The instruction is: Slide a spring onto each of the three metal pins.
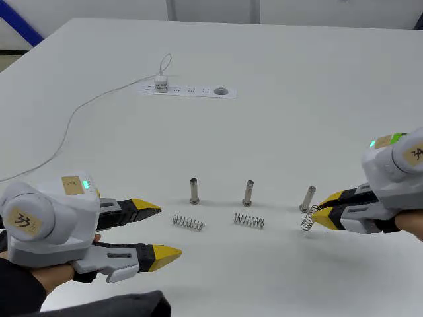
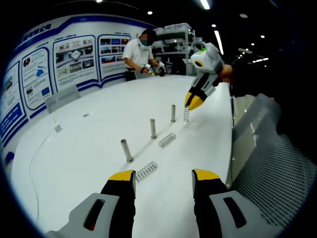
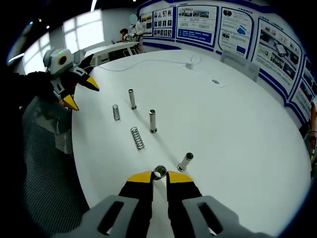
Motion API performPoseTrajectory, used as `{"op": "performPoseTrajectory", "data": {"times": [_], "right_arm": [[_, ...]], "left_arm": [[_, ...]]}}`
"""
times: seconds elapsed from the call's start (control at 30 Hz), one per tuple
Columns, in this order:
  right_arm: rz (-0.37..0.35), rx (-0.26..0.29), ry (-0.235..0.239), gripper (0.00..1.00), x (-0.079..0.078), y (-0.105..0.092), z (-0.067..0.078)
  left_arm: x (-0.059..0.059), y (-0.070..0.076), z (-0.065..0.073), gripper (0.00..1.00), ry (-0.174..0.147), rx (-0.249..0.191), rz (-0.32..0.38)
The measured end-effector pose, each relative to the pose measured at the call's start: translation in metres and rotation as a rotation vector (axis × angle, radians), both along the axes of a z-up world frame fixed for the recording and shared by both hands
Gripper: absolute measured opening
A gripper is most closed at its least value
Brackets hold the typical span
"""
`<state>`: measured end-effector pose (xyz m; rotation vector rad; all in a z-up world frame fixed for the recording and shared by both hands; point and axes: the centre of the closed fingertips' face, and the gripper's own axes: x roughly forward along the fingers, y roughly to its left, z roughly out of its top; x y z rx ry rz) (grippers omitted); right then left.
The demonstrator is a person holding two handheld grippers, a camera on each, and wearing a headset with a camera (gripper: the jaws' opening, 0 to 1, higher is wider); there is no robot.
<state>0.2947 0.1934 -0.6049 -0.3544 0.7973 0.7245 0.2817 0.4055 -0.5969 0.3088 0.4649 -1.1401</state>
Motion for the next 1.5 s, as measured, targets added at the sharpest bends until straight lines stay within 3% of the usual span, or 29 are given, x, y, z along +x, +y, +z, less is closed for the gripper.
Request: {"op": "performPoseTrajectory", "data": {"times": [0.3, 0.57, 0.9, 1.5], "right_arm": [[0.008, -0.014, -0.058, 0.11, 0.012, -0.002, 0.037], [-0.002, -0.042, -0.084, 0.11, 0.026, -0.009, 0.048], [-0.009, -0.09, -0.086, 0.11, 0.04, -0.013, 0.041], [-0.012, -0.102, -0.055, 0.11, 0.044, -0.015, 0.027]], "left_arm": [[0.001, 0.001, 0.0, 0.47, -0.002, 0.003, 0.009], [0.001, 0.001, 0.002, 0.47, -0.005, -0.001, 0.011], [0.001, 0.001, 0.003, 0.47, -0.007, -0.011, 0.009], [0.002, 0.001, 0.002, 0.47, -0.005, -0.012, 0.011]]}}
